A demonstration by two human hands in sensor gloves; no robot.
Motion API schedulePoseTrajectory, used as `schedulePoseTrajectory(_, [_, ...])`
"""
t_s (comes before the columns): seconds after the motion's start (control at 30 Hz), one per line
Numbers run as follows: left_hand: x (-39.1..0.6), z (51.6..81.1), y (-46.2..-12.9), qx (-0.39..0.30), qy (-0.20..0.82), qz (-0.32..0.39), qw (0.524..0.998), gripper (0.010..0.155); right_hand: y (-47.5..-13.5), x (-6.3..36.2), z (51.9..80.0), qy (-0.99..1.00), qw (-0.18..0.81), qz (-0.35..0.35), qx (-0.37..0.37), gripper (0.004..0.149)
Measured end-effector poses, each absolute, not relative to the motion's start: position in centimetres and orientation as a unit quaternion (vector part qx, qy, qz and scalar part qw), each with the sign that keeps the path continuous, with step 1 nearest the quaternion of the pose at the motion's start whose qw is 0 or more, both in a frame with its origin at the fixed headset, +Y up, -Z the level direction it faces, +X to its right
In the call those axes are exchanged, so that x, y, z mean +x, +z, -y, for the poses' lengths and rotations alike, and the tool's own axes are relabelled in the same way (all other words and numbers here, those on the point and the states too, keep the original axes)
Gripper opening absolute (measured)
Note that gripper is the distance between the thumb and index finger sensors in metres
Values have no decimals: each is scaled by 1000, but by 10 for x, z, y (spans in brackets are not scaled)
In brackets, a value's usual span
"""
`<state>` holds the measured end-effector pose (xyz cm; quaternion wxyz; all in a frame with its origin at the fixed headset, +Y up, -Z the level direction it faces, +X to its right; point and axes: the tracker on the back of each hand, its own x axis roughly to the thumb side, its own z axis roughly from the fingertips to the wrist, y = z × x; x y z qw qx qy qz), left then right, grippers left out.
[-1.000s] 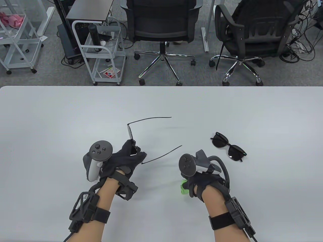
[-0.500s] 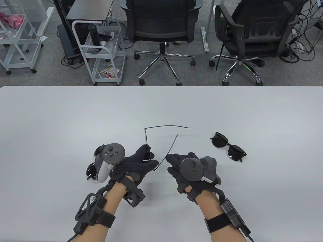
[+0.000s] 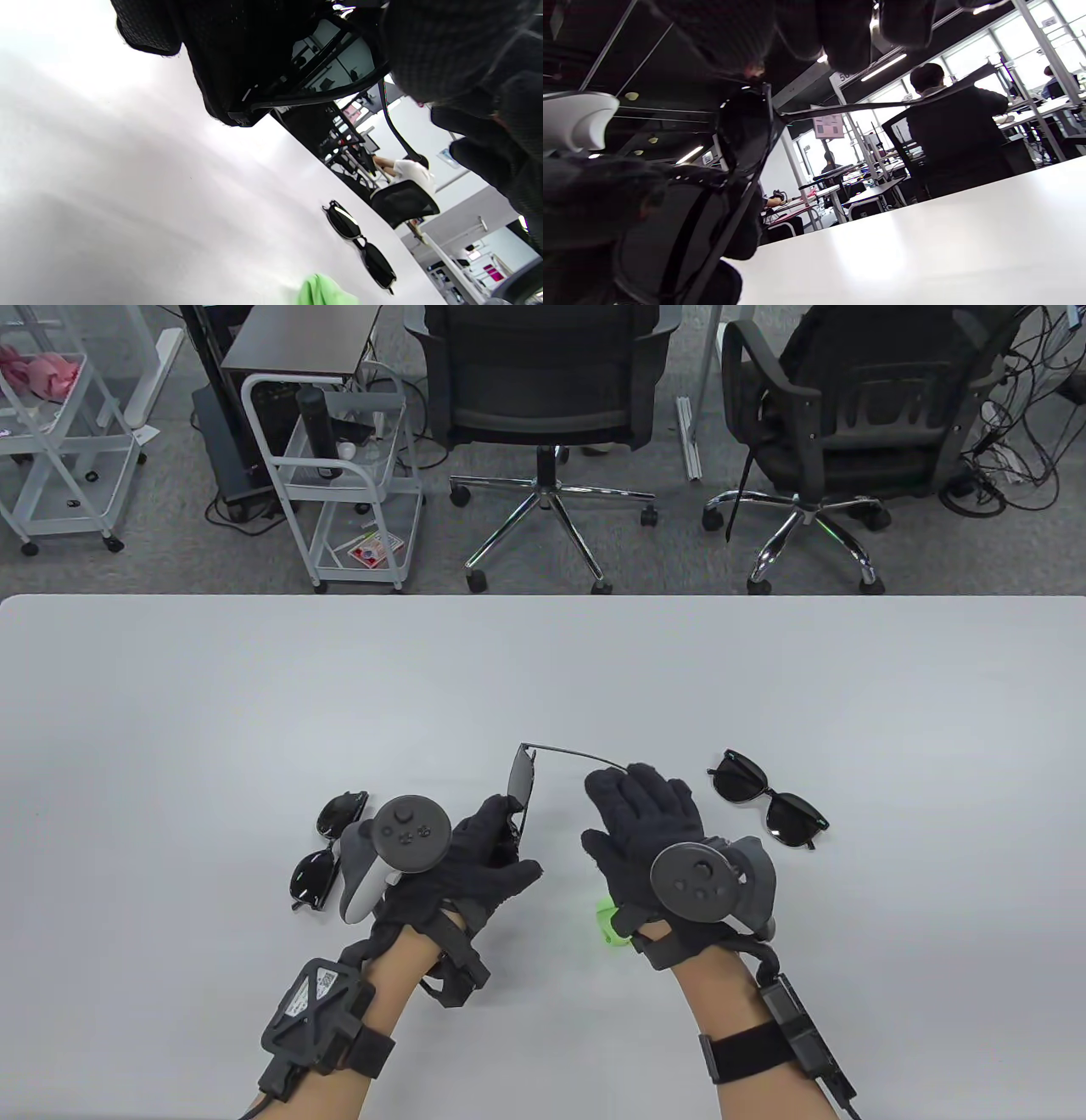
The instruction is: Dust sunglasses
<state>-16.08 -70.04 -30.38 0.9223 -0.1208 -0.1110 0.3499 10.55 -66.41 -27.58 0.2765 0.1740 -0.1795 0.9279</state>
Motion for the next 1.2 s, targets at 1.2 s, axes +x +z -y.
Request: schedulePoseTrajectory(1.2, [-111, 680, -272, 81, 2, 231, 970, 100, -272, 72, 672, 940, 170, 156, 250, 63])
